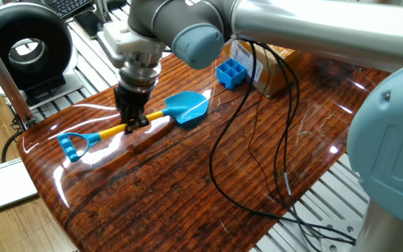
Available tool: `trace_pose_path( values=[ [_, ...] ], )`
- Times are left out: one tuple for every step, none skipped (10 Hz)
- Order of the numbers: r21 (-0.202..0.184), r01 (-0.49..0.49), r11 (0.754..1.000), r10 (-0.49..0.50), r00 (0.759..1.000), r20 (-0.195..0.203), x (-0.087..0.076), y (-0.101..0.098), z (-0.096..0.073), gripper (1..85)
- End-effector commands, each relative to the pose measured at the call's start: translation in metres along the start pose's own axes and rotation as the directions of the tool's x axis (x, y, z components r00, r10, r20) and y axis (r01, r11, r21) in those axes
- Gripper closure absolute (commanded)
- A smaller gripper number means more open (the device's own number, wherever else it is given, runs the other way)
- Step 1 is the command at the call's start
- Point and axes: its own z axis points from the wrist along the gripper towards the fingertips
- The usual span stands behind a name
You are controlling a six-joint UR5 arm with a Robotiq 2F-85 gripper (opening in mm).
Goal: Use a shovel to scoop up an object
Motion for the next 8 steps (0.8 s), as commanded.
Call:
trace_pose_path(
  values=[
    [0.005, -0.008, 1.000, 0.008, 1.000, 0.010, 0.000, -0.002, -0.002, 84.3],
    [0.006, 0.011, 1.000, -0.011, 1.000, 0.017, -0.002, -0.002, -0.002, 84.3],
    [0.012, 0.029, 1.000, -0.029, 0.999, 0.020, -0.003, -0.004, -0.002, 84.3],
    [0.014, 0.046, 0.999, -0.046, 0.998, 0.032, 0.000, -0.003, -0.003, 84.3],
    [0.014, 0.061, 0.998, -0.062, 0.997, 0.043, 0.003, -0.002, -0.003, 84.3],
    [0.016, 0.075, 0.997, -0.075, 0.996, 0.056, 0.006, 0.000, -0.002, 84.3],
    [0.023, 0.087, 0.996, -0.089, 0.994, 0.062, 0.012, 0.001, -0.001, 84.3],
    [0.025, 0.094, 0.995, -0.096, 0.993, 0.066, 0.016, 0.002, 0.000, 84.3]
  ],
)
